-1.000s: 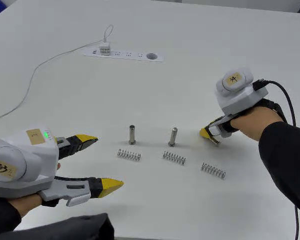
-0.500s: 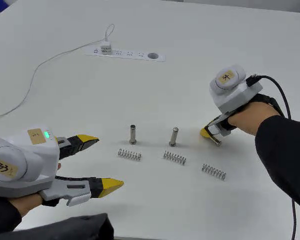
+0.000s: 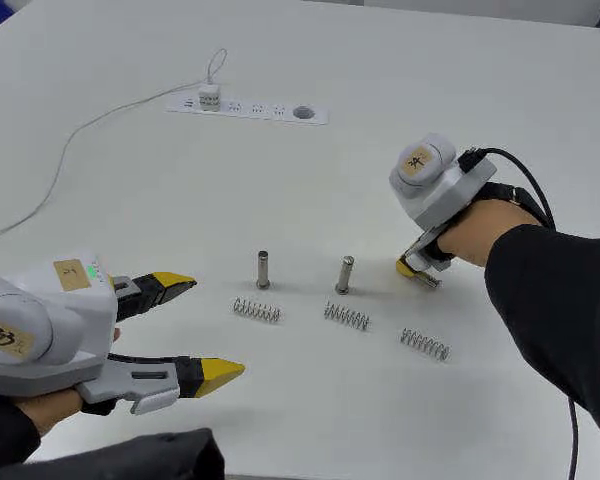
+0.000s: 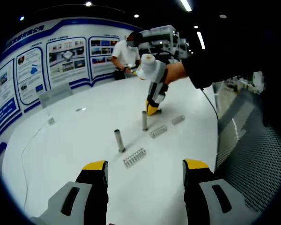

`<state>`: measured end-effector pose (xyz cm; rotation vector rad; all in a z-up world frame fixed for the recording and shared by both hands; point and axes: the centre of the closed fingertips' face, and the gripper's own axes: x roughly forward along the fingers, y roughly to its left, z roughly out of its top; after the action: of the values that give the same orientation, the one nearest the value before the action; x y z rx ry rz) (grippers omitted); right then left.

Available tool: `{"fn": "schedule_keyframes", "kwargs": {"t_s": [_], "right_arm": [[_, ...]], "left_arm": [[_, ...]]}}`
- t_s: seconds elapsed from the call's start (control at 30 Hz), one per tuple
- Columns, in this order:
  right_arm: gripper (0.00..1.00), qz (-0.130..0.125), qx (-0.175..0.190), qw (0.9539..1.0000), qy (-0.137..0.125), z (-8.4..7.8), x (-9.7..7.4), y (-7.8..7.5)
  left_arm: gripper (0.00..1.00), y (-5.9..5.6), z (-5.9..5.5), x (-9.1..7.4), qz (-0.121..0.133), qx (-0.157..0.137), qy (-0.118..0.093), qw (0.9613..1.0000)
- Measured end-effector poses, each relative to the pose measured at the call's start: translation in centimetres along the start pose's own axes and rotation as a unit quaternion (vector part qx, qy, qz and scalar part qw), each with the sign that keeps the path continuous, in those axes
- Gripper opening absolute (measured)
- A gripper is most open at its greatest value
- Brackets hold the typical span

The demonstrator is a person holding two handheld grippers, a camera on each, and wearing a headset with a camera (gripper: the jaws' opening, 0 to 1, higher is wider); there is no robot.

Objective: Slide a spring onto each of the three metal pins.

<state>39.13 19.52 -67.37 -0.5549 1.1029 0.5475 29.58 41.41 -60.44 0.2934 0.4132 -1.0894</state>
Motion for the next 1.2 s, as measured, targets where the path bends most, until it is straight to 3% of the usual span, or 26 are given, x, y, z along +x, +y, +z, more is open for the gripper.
{"fn": "schedule_keyframes", "kwargs": {"t_s": [0.07, 0.2, 0.37, 0.73, 1.2], "right_arm": [[0.09, -0.001, 0.002, 1.0, -0.001, -0.1, -0.1, 0.0], [0.09, -0.003, 0.045, 0.9986, -0.026, -0.1, -0.1, -0.2], [0.09, -0.011, 0.06, 0.997, -0.048, -0.4, -0.5, -0.5], [0.09, -0.012, 0.078, 0.9921, -0.098, -0.3, -4.1, 0.3], [0.09, -0.021, 0.12, 0.983, -0.137, -2.1, -6.1, 0.3]], "left_arm": [[0.66, 0.0, 0.0, 0.0, 0.001, 0.0, 0.0, 1.0], [0.66, 0.1, 0.0, -0.1, 0.003, -0.001, -0.001, 1.0], [0.65, 0.3, 0.1, -0.2, 0.006, 0.0, -0.002, 1.0], [0.65, 0.2, 0.2, -0.2, 0.006, 0.001, -0.004, 1.0], [0.65, 0.1, 0.2, 0.0, 0.003, 0.004, -0.002, 1.0]]}}
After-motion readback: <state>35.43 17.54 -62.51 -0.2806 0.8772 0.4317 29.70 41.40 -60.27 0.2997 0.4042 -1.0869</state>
